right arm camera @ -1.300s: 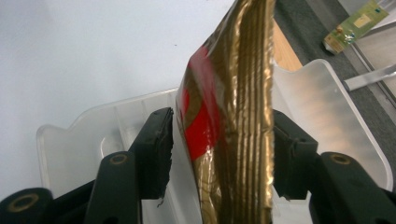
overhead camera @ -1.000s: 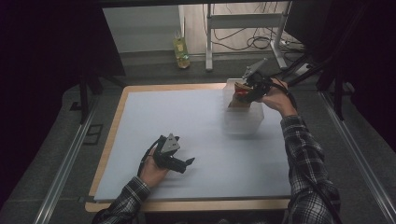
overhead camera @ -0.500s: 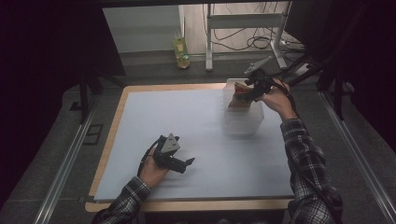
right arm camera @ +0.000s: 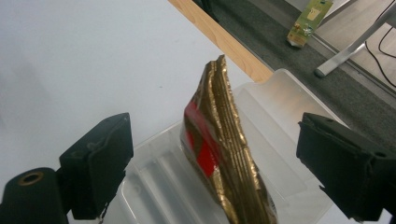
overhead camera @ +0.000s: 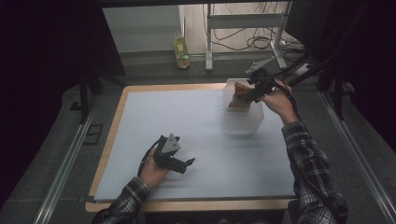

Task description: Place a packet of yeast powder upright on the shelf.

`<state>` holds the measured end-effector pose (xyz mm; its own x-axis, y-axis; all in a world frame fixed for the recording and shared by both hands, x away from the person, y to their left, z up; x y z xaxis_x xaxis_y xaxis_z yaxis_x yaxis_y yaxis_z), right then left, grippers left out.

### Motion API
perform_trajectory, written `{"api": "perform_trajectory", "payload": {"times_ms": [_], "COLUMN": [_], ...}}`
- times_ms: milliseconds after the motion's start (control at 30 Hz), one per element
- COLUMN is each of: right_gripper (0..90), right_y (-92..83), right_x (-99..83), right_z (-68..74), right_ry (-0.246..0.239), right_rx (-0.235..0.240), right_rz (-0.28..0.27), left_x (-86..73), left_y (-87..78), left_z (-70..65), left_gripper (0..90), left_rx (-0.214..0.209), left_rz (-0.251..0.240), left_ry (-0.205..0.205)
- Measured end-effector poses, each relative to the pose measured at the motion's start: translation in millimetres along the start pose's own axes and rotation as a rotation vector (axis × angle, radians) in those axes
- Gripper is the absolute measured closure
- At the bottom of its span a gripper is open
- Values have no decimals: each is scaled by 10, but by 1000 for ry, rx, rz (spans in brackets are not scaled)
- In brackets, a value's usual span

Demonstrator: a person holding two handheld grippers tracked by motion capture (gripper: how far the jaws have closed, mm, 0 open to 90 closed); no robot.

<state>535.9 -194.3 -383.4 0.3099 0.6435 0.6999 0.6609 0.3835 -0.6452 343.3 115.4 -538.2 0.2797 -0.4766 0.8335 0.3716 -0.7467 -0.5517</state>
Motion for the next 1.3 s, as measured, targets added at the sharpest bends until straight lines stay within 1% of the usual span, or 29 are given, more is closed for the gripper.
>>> {"api": "perform_trajectory", "payload": {"times_ms": [100,300,433,567,733,833,867,967,1033,1100,1300], "right_gripper": [96,92,92,91,91,91,91,91,91,89,76], "right_y": [-33,-110,-168,-221,-298,-344,-361,-395,-409,-423,-446], "right_x": [-5,-11,-15,-26,-46,-67,-79,-115,-140,-165,-230], "right_z": [11,18,38,64,75,89,100,127,130,144,191], "right_ry": [-2,17,17,4,16,22,16,20,17,27,33], "right_rx": [-5,-24,-26,-35,-45,-37,-40,-39,-39,-31,-24], "right_rz": [-4,-4,-6,-2,-8,-14,-11,-6,-7,-9,-14], "left_x": [4,3,4,4,6,8,7,7,9,9,4], "left_y": [-9,-7,-14,-13,-8,-7,-8,-17,-24,-29,-36], "left_z": [1,-2,0,0,-8,-10,-9,-2,1,3,10], "left_gripper": [4,4,5,5,5,5,5,5,5,5,4], "left_rx": [0,3,7,10,12,12,12,3,0,-6,-12], "left_rz": [-4,-3,-5,-4,-1,-8,-8,-15,-25,-36,-40], "left_ry": [-1,-1,-2,-2,0,-3,-3,-12,-16,-27,-34]}}
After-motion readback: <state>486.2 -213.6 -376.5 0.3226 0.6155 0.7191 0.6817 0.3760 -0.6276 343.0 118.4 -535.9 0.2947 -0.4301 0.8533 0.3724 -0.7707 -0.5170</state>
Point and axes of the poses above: each handheld gripper's, and its own axes: y roughly forward along the jaws, x roughly out of its top, z roughly to its left, the point moved 2 cm from there along y, roughly forward along the jaws, and after that the axes turned 13 degrees about -x, right-handed, at the moved point
